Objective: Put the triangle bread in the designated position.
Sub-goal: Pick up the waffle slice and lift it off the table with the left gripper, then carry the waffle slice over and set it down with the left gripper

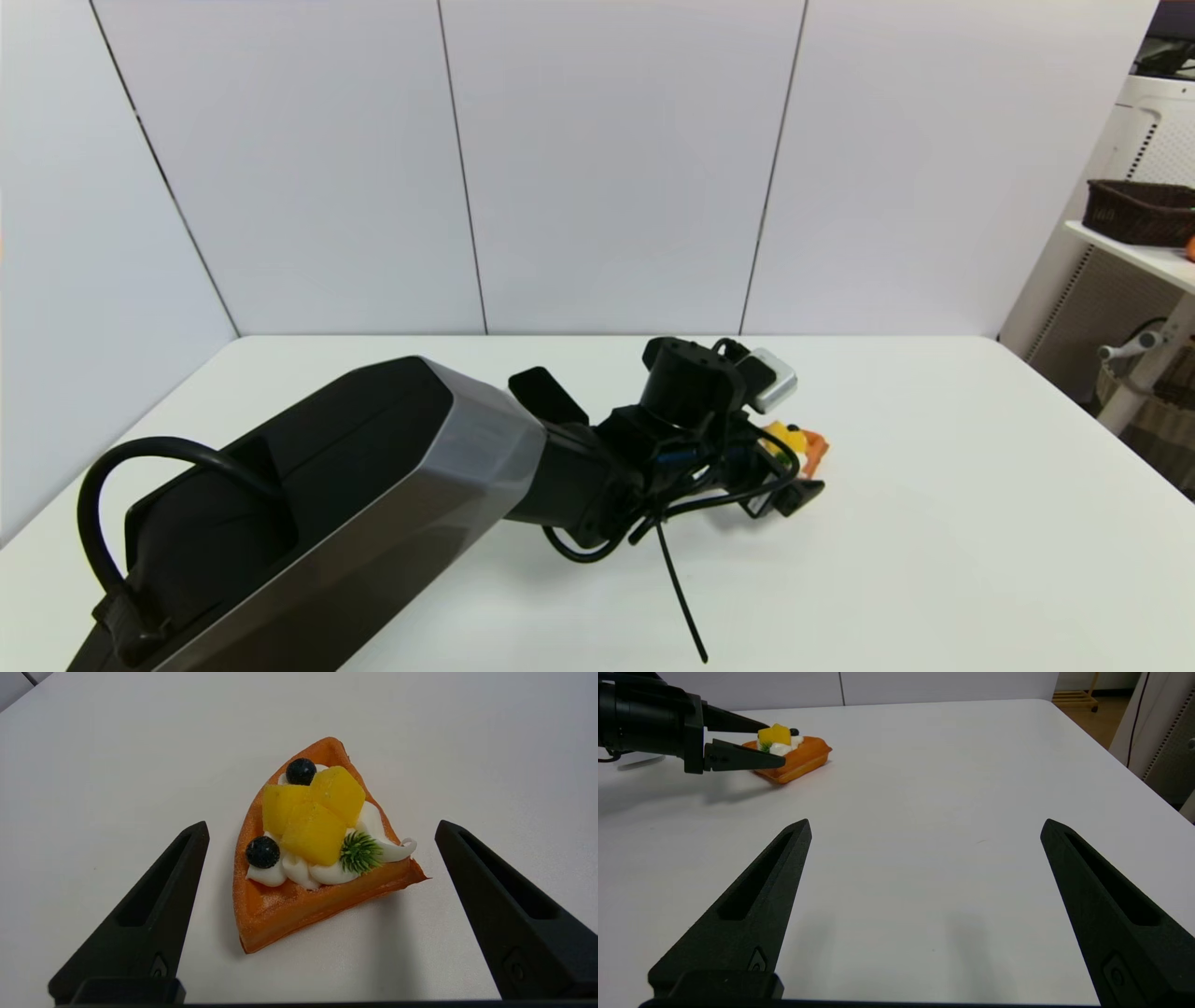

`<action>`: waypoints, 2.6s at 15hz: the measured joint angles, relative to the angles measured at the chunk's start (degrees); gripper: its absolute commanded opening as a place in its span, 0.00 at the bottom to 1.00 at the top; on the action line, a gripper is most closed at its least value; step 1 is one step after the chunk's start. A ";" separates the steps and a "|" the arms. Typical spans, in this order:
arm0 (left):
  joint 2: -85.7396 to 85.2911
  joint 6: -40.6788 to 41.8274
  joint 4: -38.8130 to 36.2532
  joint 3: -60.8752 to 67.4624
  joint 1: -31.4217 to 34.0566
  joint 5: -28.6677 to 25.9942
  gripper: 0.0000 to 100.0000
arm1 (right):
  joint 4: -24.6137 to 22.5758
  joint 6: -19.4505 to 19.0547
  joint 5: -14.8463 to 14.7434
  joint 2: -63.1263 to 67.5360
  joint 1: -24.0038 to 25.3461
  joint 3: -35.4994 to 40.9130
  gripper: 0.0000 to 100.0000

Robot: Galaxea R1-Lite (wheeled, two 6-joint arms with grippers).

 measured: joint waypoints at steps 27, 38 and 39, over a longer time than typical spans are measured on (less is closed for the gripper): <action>3.06 0.30 -1.02 -1.18 -0.01 -0.11 0.00 | 0.05 -0.06 0.00 0.00 0.00 0.00 1.00; -7.74 0.74 1.18 5.10 2.54 2.99 0.00 | 0.02 -0.04 0.00 0.00 0.00 0.00 1.00; -9.34 0.77 1.23 7.00 3.44 3.64 0.00 | 0.02 0.02 -0.02 0.00 0.00 0.00 1.00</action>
